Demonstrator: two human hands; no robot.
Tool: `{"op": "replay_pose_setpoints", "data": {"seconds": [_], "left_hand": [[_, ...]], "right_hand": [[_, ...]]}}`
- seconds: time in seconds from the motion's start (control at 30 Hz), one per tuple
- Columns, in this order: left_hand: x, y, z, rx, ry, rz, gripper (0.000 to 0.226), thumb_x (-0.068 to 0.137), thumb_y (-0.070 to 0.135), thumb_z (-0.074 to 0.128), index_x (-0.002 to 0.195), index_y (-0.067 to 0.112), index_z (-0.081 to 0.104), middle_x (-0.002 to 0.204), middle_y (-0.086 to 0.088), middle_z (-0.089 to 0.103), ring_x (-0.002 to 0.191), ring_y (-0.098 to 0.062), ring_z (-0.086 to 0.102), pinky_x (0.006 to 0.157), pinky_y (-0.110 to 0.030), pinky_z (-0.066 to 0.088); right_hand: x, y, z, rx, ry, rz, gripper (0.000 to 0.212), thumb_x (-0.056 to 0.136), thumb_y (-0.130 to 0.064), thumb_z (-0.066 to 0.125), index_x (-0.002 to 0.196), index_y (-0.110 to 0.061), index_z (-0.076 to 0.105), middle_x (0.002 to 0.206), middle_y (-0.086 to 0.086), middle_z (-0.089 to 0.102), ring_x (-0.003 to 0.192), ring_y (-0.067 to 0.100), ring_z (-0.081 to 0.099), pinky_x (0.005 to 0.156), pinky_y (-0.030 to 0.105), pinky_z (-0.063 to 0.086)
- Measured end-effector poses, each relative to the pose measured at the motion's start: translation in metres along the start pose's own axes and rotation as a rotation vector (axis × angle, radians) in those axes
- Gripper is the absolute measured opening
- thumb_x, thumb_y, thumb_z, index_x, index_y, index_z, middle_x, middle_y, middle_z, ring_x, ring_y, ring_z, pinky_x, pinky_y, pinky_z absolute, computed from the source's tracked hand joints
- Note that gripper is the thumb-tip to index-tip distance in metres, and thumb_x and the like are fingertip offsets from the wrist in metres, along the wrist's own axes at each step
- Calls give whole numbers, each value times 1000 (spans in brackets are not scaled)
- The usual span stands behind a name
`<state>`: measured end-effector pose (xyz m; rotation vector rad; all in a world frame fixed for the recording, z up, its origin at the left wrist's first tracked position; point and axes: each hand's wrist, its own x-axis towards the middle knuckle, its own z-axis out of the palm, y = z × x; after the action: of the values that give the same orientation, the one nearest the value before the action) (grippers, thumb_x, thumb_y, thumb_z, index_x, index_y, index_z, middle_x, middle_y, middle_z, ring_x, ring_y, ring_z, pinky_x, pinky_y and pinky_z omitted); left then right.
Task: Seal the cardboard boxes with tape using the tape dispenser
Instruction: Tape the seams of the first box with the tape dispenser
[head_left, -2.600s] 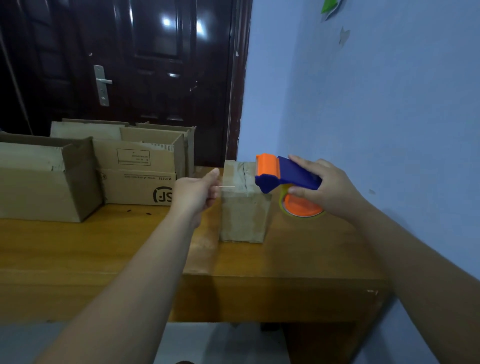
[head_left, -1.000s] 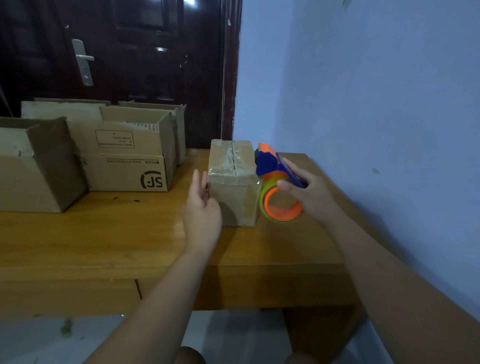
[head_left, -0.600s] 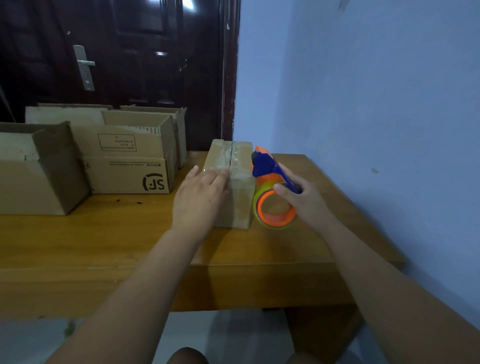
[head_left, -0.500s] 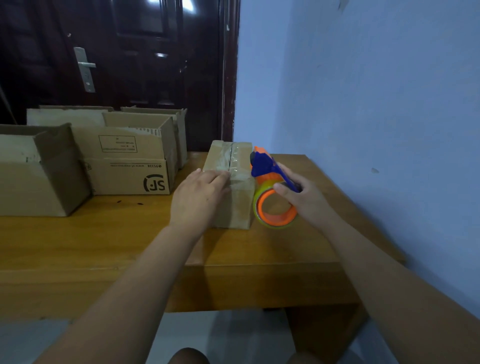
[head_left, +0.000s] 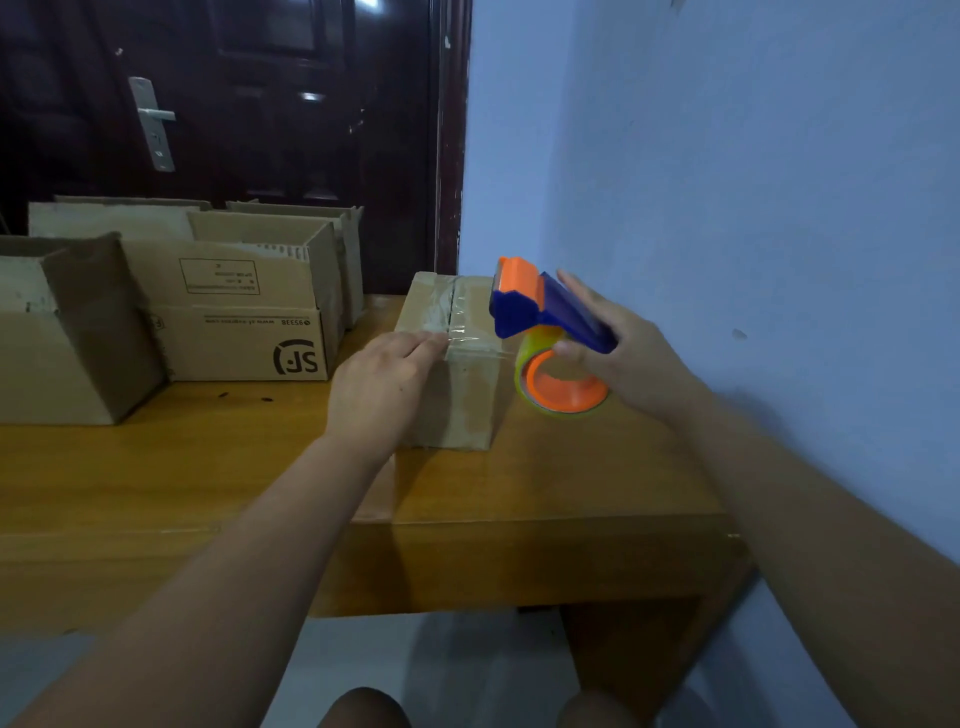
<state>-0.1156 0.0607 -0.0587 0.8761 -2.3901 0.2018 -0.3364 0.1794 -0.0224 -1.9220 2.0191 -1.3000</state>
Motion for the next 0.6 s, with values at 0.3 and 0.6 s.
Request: {"op": "replay_pose_setpoints", "data": {"seconds": [0.3, 0.6], "left_hand": [[3, -2, 0, -7, -28, 4, 56, 91, 19, 60, 143, 18, 38, 142, -8, 47, 131, -26, 42, 100, -41, 41], [3, -6, 4, 4, -9, 12, 59, 88, 18, 63, 143, 19, 39, 141, -8, 48, 131, -25, 43, 100, -43, 42]], "right_hand": [[-17, 28, -10, 136, 107, 52, 49, 95, -17, 56, 130, -45, 36, 92, -43, 56, 79, -20, 53, 72, 4, 42], [-31, 30, -21, -273, -96, 105, 63, 86, -38, 67, 127, -64, 27, 103, 3, 54, 88, 3, 50, 74, 1, 30]]}}
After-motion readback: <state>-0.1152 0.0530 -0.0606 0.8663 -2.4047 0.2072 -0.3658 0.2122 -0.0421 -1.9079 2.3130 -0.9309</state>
